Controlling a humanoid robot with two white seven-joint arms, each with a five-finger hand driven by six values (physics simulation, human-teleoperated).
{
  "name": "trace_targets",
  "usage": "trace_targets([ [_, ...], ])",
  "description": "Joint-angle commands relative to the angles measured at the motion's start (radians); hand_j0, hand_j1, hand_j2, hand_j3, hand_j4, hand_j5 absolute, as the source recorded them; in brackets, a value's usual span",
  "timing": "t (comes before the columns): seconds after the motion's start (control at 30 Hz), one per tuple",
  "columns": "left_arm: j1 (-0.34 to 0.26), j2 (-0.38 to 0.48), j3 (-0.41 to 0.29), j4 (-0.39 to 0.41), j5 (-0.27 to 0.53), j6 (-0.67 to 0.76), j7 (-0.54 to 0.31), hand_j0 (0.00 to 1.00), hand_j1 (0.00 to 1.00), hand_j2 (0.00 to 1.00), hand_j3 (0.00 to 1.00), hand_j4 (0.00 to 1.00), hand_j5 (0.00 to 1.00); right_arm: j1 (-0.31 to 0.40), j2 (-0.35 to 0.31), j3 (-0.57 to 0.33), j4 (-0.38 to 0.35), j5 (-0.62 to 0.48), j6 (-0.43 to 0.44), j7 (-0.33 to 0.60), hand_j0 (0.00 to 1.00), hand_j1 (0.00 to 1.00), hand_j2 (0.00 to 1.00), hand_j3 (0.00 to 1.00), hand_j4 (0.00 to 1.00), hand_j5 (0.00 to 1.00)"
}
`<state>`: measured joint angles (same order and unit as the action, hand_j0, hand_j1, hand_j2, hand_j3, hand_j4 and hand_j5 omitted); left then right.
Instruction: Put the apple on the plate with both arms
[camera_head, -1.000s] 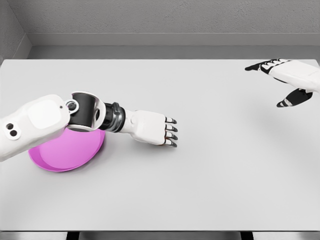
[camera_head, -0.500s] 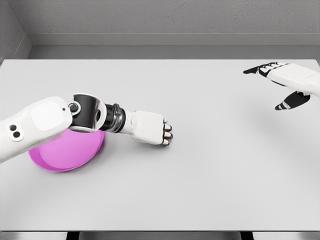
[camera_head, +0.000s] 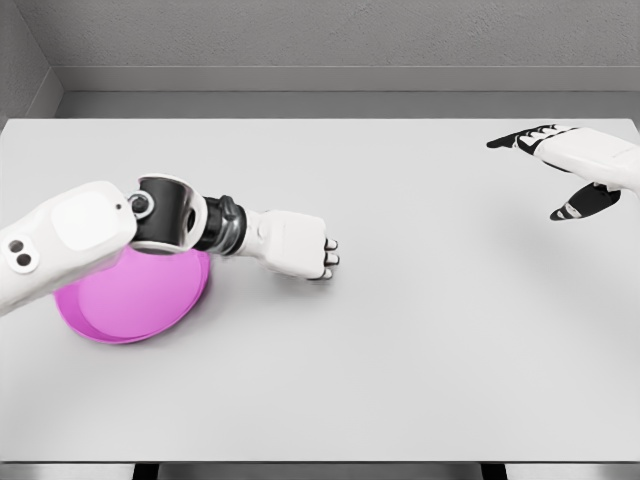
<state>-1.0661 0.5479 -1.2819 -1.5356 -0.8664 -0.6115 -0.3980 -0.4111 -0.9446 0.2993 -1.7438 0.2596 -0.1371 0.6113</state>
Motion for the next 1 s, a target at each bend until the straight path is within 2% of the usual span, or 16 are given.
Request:
trace_targets([
  [0.0, 0.000, 0.004, 0.010, -0.005, 0.041, 0.001, 0.002, 0.10, 0.10, 0.10, 0.10, 0.10, 0.10, 0.000, 0.000, 0.000, 0.001, -0.002, 0.001, 0.000, 1.00, 1.00, 1.00, 1.00, 1.00, 1.00],
  [0.17, 0.002, 0.089, 0.065, -0.015, 0.090, 0.001, -0.001, 0.10, 0.10, 0.10, 0.10, 0.10, 0.10, 0.000, 0.000, 0.000, 0.001, -0.002, 0.001, 0.000, 1.00, 1.00, 1.00, 1.00, 1.00, 1.00],
  [0.37, 0.009, 0.264, 0.105, -0.080, 0.122, 0.001, -0.001, 0.10, 0.10, 0.10, 0.10, 0.10, 0.10, -0.002, 0.001, 0.000, 0.004, -0.002, 0.001, 0.000, 1.00, 1.00, 1.00, 1.00, 1.00, 1.00],
  [0.47, 0.018, 0.365, 0.153, -0.129, 0.153, 0.001, -0.004, 0.10, 0.10, 0.10, 0.10, 0.10, 0.10, -0.002, 0.001, 0.000, 0.004, -0.002, 0.001, 0.000, 1.00, 1.00, 1.00, 1.00, 1.00, 1.00],
  [0.53, 0.021, 0.394, 0.154, -0.129, 0.155, 0.001, -0.004, 0.09, 0.09, 0.09, 0.09, 0.09, 0.09, -0.002, 0.003, 0.000, 0.004, -0.002, 0.001, 0.000, 1.00, 1.00, 1.00, 1.00, 1.00, 1.00],
  [0.6, 0.044, 0.438, 0.176, -0.136, 0.168, 0.001, -0.005, 0.09, 0.09, 0.09, 0.09, 0.09, 0.09, -0.002, 0.003, 0.000, 0.004, -0.002, 0.001, 0.000, 1.00, 1.00, 1.00, 1.00, 1.00, 1.00],
  [0.67, 0.086, 0.498, 0.239, -0.146, 0.178, 0.001, -0.005, 0.09, 0.09, 0.09, 0.09, 0.09, 0.09, -0.002, 0.003, 0.001, 0.004, -0.002, 0.001, 0.000, 1.00, 1.00, 1.00, 1.00, 1.00, 1.00],
  [0.73, 0.132, 0.527, 0.277, -0.146, 0.181, 0.001, -0.007, 0.10, 0.10, 0.10, 0.10, 0.10, 0.10, -0.002, 0.001, 0.000, 0.004, -0.002, 0.001, 0.000, 1.00, 1.00, 1.00, 1.00, 1.00, 1.00],
  [0.8, 0.166, 0.552, 0.279, -0.146, 0.193, 0.001, -0.005, 0.10, 0.10, 0.10, 0.10, 0.10, 0.10, -0.002, 0.001, 0.000, 0.004, -0.002, 0.001, 0.000, 1.00, 1.00, 1.00, 1.00, 1.00, 1.00],
  [0.97, 0.192, 0.538, 0.277, -0.144, 0.196, 0.001, -0.005, 0.12, 0.12, 0.12, 0.12, 0.12, 0.12, -0.002, 0.001, 0.001, 0.004, -0.002, 0.001, 0.000, 1.00, 1.00, 1.00, 1.00, 1.00, 1.00],
])
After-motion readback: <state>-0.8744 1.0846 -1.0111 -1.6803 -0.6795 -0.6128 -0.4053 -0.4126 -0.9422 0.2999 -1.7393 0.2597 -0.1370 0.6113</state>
